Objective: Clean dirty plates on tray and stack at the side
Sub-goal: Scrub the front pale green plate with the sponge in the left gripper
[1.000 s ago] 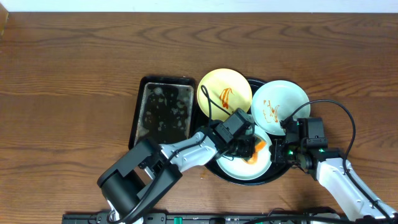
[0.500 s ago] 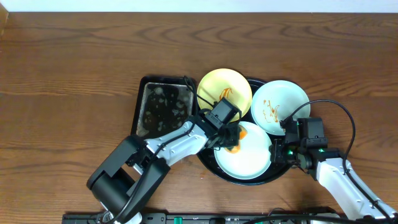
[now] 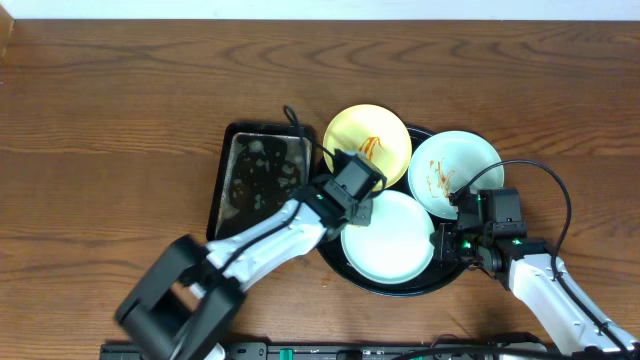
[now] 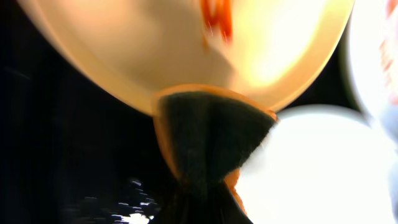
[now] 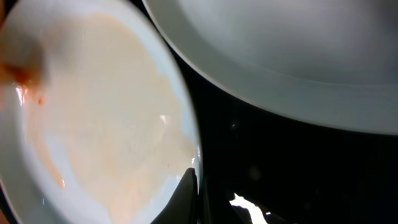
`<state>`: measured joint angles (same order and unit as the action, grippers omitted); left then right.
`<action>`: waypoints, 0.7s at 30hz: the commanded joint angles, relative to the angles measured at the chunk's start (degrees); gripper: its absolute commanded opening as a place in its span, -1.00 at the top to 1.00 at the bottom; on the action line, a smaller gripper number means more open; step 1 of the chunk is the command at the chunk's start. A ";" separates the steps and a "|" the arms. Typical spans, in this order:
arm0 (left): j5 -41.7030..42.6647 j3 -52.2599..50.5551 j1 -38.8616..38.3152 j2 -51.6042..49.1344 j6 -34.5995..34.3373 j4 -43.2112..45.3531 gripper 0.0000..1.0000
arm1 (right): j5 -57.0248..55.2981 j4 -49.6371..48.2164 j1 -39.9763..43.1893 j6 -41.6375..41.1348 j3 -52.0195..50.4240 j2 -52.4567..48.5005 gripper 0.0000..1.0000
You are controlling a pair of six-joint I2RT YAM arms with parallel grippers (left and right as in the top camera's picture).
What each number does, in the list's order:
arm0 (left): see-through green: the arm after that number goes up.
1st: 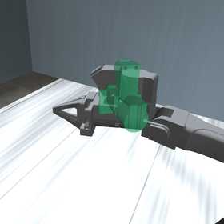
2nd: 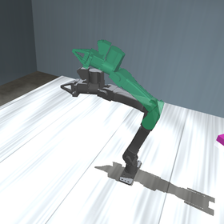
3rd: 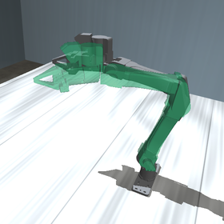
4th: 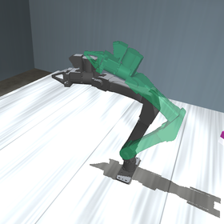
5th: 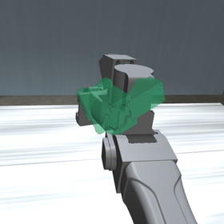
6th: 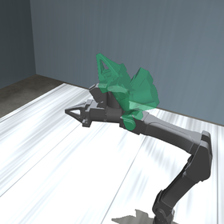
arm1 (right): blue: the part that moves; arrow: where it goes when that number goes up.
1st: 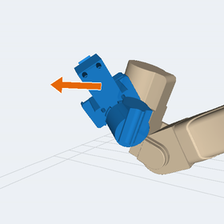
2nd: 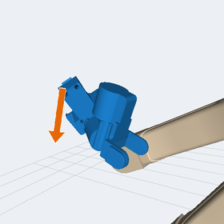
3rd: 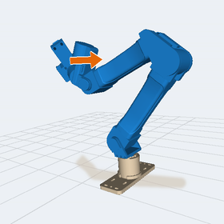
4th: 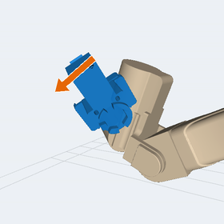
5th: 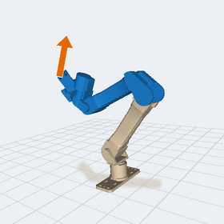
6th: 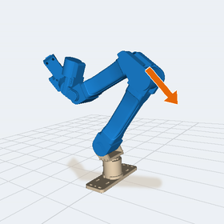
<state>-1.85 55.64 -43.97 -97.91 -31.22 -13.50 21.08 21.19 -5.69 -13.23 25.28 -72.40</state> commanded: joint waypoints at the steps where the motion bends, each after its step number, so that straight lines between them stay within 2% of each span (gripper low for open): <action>1: -5.97 -0.52 1.05 6.40 2.29 -1.07 0.85 | -1.75 0.46 0.37 -0.04 -0.28 -0.31 0.98; 10: -12.13 -0.55 2.82 12.76 2.25 -8.85 0.85 | -1.77 0.94 0.35 -0.04 -0.28 -0.31 0.97; 17: 5.75 -0.66 4.24 12.09 2.89 -7.96 0.85 | -1.77 0.33 0.35 -0.07 -0.28 -0.31 0.97; 21: 7.02 -0.66 1.70 9.07 -1.03 -6.43 0.85 | -1.75 0.33 0.37 -0.09 -0.28 -0.31 0.97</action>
<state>0.64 55.61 -40.32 -86.08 -29.98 -20.53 20.99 21.45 -5.69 -13.23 25.28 -72.40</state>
